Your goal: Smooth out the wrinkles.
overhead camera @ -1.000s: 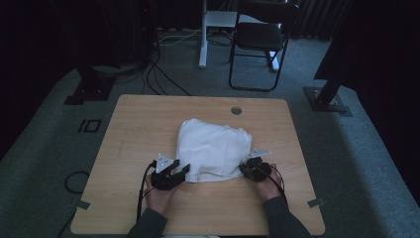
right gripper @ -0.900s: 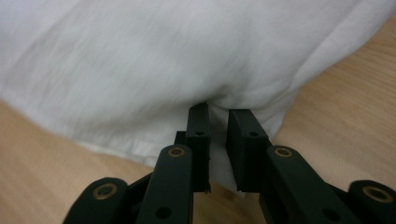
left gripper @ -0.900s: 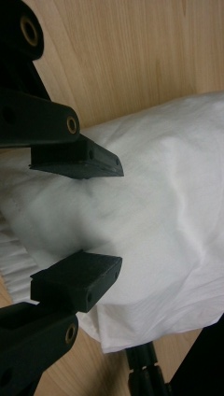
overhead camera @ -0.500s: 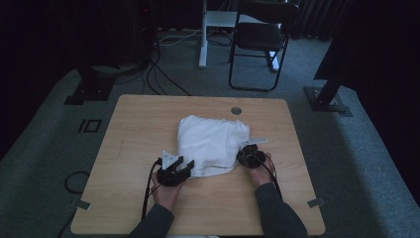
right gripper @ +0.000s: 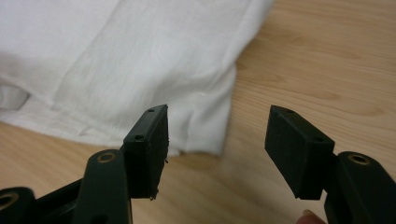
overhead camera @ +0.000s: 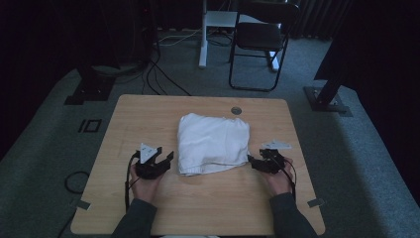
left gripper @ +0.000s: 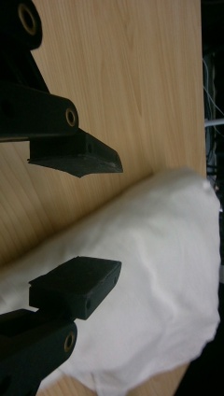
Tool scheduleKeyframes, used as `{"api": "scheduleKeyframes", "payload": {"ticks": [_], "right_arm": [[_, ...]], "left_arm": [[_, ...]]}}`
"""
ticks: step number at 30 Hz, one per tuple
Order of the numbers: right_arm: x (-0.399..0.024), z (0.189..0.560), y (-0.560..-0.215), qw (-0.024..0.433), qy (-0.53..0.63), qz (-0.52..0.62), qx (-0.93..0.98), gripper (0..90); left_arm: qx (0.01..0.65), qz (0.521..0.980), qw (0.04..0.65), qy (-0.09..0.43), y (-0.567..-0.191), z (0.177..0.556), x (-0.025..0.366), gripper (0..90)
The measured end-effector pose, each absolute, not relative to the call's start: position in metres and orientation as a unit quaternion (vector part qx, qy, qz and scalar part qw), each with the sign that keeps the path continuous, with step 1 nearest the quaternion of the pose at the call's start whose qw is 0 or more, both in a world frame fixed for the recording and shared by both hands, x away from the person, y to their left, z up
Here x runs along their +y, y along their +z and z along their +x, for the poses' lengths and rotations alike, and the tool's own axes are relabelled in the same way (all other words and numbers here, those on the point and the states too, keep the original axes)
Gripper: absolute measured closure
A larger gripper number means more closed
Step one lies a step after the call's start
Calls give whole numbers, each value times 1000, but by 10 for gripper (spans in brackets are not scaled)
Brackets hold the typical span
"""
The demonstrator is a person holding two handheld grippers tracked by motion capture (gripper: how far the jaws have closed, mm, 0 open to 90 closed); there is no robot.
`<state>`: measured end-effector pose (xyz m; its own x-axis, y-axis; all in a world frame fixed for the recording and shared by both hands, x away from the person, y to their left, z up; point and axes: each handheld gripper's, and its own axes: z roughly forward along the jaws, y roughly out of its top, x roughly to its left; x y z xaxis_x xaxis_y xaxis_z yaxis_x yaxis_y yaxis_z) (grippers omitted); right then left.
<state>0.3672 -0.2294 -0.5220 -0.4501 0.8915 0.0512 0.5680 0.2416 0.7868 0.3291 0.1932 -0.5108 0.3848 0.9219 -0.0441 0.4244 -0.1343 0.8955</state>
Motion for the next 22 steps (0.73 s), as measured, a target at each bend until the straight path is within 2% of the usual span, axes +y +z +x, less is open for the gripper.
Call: {"api": "scheduleKeyframes", "payload": {"ticks": [9, 22], "right_arm": [[-257, 330, -532, 236, 403, 496, 732, 360], [-287, 320, -544, 240, 410, 532, 701, 360]], "left_arm": [[490, 701, 423, 300, -516, 312, 235, 468], [525, 669, 414, 324, -521, 296, 285, 468]]}}
